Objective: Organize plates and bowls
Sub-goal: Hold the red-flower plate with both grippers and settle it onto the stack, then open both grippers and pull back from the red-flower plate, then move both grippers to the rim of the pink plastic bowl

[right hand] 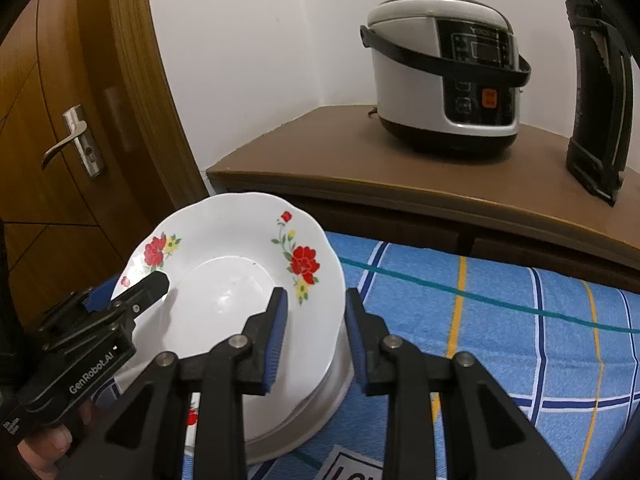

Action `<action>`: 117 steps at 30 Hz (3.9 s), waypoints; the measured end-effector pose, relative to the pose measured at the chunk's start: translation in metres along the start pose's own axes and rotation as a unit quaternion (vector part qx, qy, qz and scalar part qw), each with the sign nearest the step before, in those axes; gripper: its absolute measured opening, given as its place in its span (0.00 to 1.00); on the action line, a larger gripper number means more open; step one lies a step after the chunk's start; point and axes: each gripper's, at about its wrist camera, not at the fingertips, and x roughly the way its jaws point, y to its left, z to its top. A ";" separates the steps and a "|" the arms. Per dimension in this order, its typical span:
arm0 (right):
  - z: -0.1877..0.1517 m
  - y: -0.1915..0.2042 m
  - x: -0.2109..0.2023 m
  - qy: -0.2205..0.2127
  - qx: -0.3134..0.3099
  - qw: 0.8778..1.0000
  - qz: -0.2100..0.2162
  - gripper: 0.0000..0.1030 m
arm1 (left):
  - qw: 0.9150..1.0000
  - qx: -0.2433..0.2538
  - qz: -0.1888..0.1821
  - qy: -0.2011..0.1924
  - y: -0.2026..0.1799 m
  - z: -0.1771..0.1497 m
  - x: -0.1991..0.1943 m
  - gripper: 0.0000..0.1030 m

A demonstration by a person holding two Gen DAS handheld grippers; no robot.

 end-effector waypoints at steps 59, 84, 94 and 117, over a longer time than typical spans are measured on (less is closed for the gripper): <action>-0.006 -0.005 0.011 0.027 -0.014 0.999 -0.008 0.29 | 0.999 -0.001 -0.019 0.046 0.000 -0.003 0.009 0.43; -0.007 -0.004 0.012 0.015 -0.021 0.999 -0.019 0.29 | 0.998 -0.002 -0.023 0.053 0.001 -0.006 0.013 0.43; -0.009 -0.006 0.004 -0.009 -0.022 0.999 -0.025 0.33 | 0.999 0.011 -0.015 0.042 -0.003 -0.007 0.008 0.53; -0.031 0.006 -0.101 -0.031 -0.008 0.999 0.014 0.46 | 0.999 0.035 0.012 -0.032 -0.011 -0.004 -0.012 0.76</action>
